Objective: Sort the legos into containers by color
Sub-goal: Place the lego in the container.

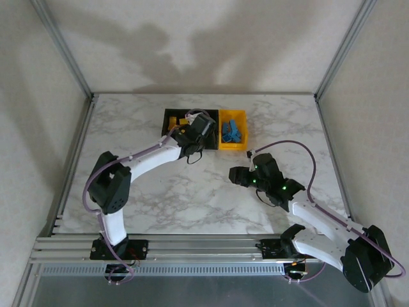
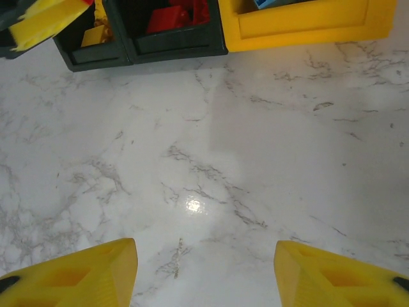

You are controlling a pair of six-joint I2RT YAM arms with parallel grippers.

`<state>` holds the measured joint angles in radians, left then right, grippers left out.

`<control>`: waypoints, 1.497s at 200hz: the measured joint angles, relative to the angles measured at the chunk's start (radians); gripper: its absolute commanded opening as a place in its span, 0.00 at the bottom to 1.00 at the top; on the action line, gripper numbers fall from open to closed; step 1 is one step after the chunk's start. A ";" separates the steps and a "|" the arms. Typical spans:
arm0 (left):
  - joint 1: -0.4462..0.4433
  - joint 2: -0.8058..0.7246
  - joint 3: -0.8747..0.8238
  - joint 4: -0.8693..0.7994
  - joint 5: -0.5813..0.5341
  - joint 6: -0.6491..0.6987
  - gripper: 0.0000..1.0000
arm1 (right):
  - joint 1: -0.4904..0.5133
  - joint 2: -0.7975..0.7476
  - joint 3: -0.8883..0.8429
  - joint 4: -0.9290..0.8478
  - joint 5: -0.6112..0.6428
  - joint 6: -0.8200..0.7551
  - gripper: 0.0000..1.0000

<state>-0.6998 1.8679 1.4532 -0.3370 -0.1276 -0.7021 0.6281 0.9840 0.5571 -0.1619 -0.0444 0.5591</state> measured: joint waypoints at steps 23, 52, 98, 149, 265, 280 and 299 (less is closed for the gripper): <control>0.026 0.065 0.060 -0.006 0.015 0.001 0.37 | -0.011 -0.018 0.000 -0.012 0.000 0.006 0.59; 0.056 0.162 0.161 -0.019 0.035 0.007 0.38 | -0.024 -0.022 0.000 -0.020 0.003 0.008 0.59; 0.087 0.319 0.346 -0.065 0.063 0.026 0.39 | -0.041 -0.034 0.000 -0.029 0.004 0.011 0.59; 0.106 0.425 0.504 -0.117 0.076 0.030 0.46 | -0.057 -0.043 0.000 -0.037 0.003 0.010 0.59; 0.101 0.296 0.351 -0.086 0.077 0.030 0.55 | -0.064 -0.044 0.010 -0.047 0.006 -0.001 0.72; 0.096 0.171 0.225 -0.086 0.079 0.030 0.56 | -0.065 -0.043 0.030 -0.053 0.013 -0.005 0.76; 0.087 0.014 0.105 -0.050 0.079 0.031 0.57 | -0.066 -0.039 0.061 -0.054 0.023 -0.014 0.78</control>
<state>-0.6132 1.8824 1.5581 -0.3874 -0.0483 -0.6716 0.5625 0.9455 0.6182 -0.2161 -0.0216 0.5449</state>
